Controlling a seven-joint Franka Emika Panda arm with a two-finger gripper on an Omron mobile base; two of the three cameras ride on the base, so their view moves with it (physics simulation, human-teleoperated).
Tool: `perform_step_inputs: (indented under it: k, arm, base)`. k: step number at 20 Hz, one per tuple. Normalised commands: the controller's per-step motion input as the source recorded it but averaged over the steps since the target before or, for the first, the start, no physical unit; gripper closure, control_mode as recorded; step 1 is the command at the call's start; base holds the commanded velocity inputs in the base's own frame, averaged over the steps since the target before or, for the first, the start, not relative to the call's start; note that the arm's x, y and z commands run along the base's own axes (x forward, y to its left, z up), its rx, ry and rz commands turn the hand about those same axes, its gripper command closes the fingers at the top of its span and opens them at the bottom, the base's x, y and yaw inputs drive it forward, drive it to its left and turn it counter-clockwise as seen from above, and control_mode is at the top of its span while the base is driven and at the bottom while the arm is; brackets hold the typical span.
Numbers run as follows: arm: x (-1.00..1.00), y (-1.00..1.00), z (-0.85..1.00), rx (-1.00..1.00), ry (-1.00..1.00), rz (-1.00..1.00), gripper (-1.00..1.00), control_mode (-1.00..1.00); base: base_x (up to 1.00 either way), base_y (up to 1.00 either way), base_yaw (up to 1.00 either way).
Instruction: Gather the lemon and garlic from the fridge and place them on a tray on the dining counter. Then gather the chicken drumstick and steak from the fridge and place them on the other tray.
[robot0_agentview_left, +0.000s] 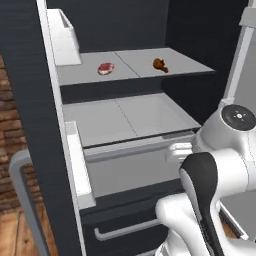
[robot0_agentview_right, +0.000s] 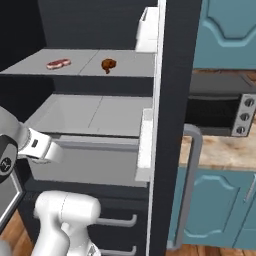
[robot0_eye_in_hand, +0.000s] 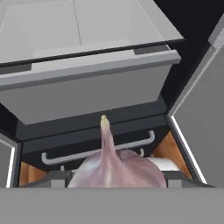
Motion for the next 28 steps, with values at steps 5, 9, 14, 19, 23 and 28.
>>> perform_step_inputs:
  k: [5, 9, 14, 19, 23, 28]
  arm:
    - [0.00, 0.00, 0.00, 0.00, 0.00, 0.00, 1.00, 1.00]
    - [0.00, 0.00, 0.00, 0.00, 0.00, 0.00, 1.00, 1.00]
    - [0.00, 0.00, 0.00, 0.00, 0.00, 0.00, 1.00, 1.00]
    - [0.00, 0.00, 0.00, 0.00, 0.00, 0.00, 1.00, 1.00]
    - [0.00, 0.00, 0.00, 0.00, 0.00, 0.00, 1.00, 1.00]
    - [0.00, 0.00, 0.00, 0.00, 0.00, 0.00, 1.00, 1.00]
  base:
    - [-0.64, 0.31, -0.49]
    - [-0.87, 0.50, -0.45]
    - [-0.98, 0.17, -0.38]
    - [-1.00, -0.03, -0.30]
    - [-1.00, 0.00, -0.24]
    - [-1.00, 0.00, -0.23]
